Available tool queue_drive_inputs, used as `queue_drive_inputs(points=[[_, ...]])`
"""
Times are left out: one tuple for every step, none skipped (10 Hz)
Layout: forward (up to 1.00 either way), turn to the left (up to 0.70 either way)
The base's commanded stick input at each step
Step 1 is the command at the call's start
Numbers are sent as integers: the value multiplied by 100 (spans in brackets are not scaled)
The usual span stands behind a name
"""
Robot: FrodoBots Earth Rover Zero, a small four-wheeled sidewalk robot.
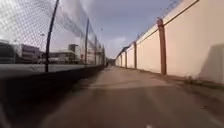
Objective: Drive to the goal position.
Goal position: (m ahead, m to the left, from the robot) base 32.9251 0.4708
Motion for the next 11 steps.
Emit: queue_drive_inputs(points=[[70,0],[70,0],[70,0],[70,0],[70,0],[70,0],[70,0],[70,0],[70,0],[70,0],[70,0]])
